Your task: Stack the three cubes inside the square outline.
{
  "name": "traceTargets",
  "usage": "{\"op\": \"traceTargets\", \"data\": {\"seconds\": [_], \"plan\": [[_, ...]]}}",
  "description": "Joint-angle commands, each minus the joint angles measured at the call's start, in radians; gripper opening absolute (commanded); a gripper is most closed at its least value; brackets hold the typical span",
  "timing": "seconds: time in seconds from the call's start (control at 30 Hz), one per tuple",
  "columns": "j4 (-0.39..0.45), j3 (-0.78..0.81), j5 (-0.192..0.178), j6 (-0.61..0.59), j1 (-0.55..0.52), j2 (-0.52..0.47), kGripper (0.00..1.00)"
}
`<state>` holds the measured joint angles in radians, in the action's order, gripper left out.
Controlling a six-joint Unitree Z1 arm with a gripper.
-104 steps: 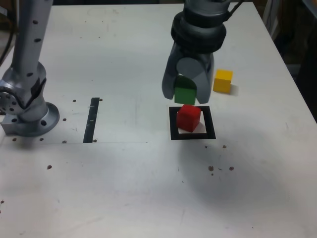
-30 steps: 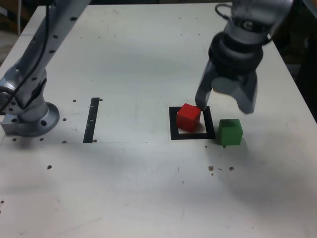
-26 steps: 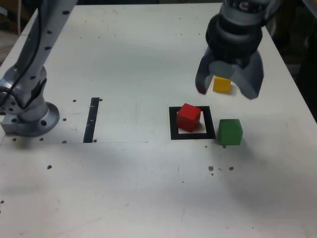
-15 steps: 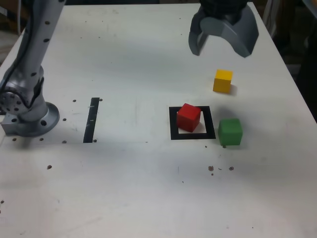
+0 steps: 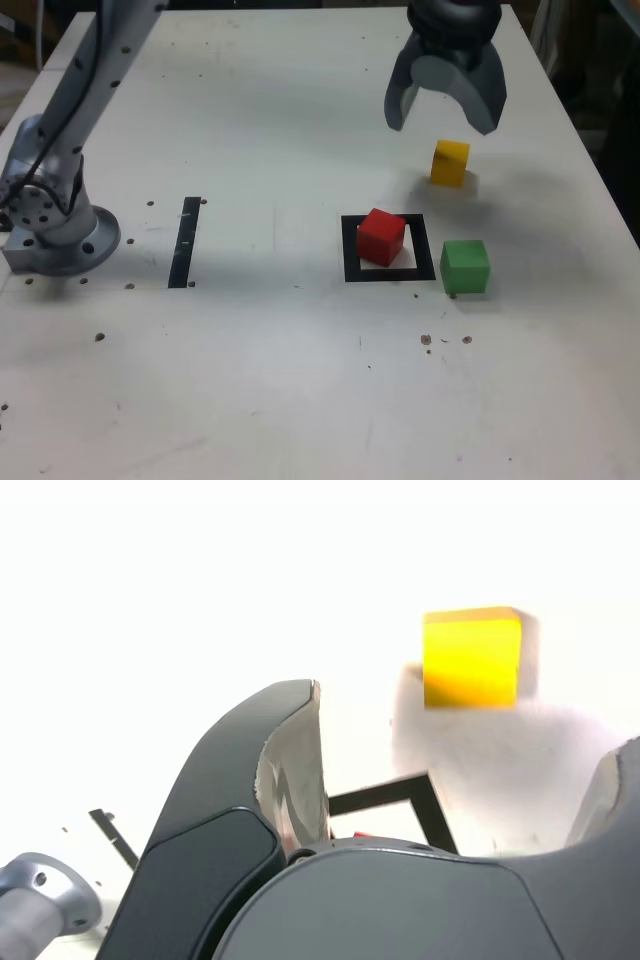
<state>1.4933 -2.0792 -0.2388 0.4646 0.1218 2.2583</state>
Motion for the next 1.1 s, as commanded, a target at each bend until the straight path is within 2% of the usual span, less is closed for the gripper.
{"op": "traceTargets", "data": {"seconds": [0.0,0.03,0.43,0.73,0.93,1.07], "plan": [[-0.023,-0.006,0.015,0.007,0.011,0.037,0.93],[-0.048,-0.010,0.036,0.016,0.028,0.091,0.93],[-0.070,-0.003,0.080,0.024,0.035,0.138,0.81],[-0.081,-0.009,0.077,0.024,0.046,0.141,0.56],[-0.103,-0.013,0.097,0.018,0.049,0.147,0.35],[-0.113,-0.019,0.104,0.016,0.049,0.149,0.27]]}}
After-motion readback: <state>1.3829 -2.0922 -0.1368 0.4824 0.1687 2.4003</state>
